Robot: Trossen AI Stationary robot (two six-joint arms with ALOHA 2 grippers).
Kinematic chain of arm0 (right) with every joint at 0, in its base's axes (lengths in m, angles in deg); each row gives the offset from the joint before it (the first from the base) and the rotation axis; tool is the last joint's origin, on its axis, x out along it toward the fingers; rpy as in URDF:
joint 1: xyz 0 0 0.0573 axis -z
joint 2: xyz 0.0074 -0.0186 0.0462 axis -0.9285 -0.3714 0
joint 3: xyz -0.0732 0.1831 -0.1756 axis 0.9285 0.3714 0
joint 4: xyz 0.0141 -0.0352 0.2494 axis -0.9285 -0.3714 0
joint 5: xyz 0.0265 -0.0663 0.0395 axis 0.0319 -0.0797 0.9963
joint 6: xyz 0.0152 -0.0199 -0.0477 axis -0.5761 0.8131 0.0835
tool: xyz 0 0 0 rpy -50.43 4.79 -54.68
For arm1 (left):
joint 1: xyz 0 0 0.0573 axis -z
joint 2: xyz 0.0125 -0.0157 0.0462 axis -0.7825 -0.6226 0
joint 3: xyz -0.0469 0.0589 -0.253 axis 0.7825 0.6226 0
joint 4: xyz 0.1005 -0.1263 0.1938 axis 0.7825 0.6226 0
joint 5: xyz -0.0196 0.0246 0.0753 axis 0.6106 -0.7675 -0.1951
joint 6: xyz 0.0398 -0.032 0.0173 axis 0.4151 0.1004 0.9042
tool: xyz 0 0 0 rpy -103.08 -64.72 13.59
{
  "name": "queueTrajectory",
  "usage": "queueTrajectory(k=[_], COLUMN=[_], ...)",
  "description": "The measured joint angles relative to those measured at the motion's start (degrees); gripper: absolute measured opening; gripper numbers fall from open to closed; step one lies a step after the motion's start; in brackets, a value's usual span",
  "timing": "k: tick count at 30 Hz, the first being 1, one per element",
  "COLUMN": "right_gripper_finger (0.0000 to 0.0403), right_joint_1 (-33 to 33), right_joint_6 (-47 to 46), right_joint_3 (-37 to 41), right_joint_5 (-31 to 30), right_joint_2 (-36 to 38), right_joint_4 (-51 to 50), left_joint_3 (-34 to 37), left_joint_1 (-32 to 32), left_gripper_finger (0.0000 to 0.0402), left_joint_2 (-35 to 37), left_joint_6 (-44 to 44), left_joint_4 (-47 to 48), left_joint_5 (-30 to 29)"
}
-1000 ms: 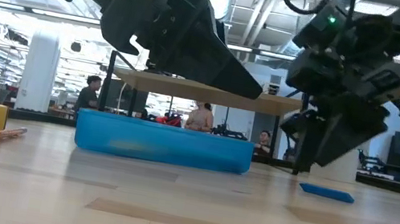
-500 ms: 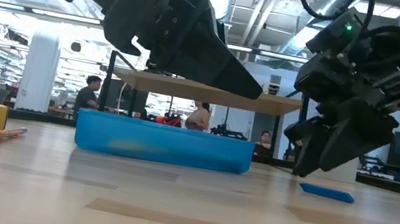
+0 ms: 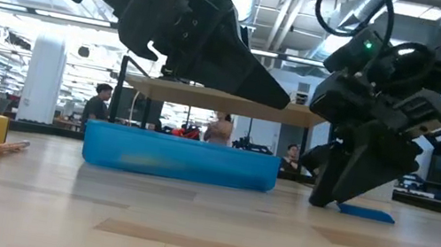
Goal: Pack school essentials
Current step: Put the blue eraser into the supply box
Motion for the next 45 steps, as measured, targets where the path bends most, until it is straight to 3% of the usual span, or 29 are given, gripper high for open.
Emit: queueTrajectory(k=[6, 11, 19, 25, 36, 45], right_gripper_finger=[0.0172, 0.0175, 0.0169, 0.0167, 0.0165, 0.0165], right_joint_1=[0.6, 0.9, -1.9, -8.7, -20.6, -22.9], right_joint_6=[0.0, -0.3, -1.7, -8.1, -18.3, -24.9], right_joint_3=[0.1, 0.5, 0.4, 0.4, 1.8, 13.2], right_joint_5=[0.3, 0.0, -11.0, -21.5, -38.5, -42.2], right_joint_2=[1.5, 7.0, 17.9, 19.3, 19.7, 21.5], right_joint_4=[-1.0, -4.0, -17.0, -23.6, -21.4, 0.3], left_joint_3=[0.0, 0.0, 0.0, 0.0, 0.0, 0.0], left_joint_1=[0.0, 0.0, 0.0, 0.0, -0.6, -2.0], left_gripper_finger=[0.0147, 0.0147, 0.0147, 0.0147, 0.0147, 0.0147], left_joint_2=[0.0, 0.0, 0.0, 0.0, 0.0, 0.0], left_joint_6=[0.0, -0.2, -0.4, 0.3, 3.1, 5.4], left_joint_4=[0.2, 0.2, -0.3, -1.5, -1.8, -2.6], left_joint_5=[0.0, 0.0, 0.4, 0.5, 0.6, 2.0])
